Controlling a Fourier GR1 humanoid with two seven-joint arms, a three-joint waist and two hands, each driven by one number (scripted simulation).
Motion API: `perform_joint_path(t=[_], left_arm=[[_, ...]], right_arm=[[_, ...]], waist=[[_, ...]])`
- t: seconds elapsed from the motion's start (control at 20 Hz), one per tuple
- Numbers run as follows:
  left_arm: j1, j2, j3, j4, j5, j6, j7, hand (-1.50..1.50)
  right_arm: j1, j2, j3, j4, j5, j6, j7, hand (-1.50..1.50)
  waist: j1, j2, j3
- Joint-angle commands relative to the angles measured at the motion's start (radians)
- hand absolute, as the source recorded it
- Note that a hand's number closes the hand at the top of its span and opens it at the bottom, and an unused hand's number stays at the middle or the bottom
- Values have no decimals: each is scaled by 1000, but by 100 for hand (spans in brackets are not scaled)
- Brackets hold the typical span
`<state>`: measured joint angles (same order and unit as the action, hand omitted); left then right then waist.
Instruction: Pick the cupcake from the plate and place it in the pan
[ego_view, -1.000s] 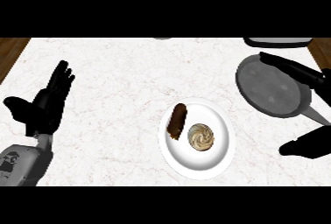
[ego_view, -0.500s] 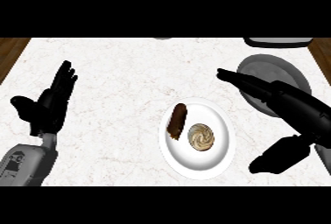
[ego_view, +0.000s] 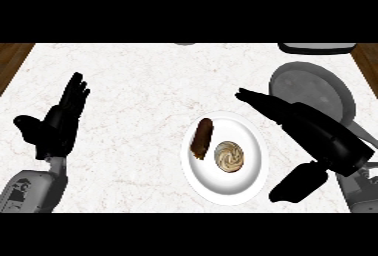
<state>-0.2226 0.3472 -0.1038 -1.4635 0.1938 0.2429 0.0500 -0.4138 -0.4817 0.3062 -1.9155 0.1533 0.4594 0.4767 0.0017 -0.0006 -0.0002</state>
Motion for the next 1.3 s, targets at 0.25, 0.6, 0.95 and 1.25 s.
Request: perform_joint_path(t=[0.25, 0.6, 0.95, 1.25], left_arm=[[-47, -33, 62, 73, -36, -40, -25, 0], [-31, -32, 75, 25, -61, -73, 16, 0], [-42, -83, 101, 76, -108, -84, -19, 0], [-8, -77, 95, -39, -93, -105, 55, 0]], right_arm=[[60, 46, -3, 101, 154, 58, -56, -150], [54, 103, 30, 266, 251, 87, -210, -150], [49, 186, 50, 263, 359, 132, -187, -150], [2, 191, 101, 309, 476, 148, -135, -150]], waist=[[-3, 1, 0], [2, 1, 0], [-1, 1, 0], [4, -1, 0]])
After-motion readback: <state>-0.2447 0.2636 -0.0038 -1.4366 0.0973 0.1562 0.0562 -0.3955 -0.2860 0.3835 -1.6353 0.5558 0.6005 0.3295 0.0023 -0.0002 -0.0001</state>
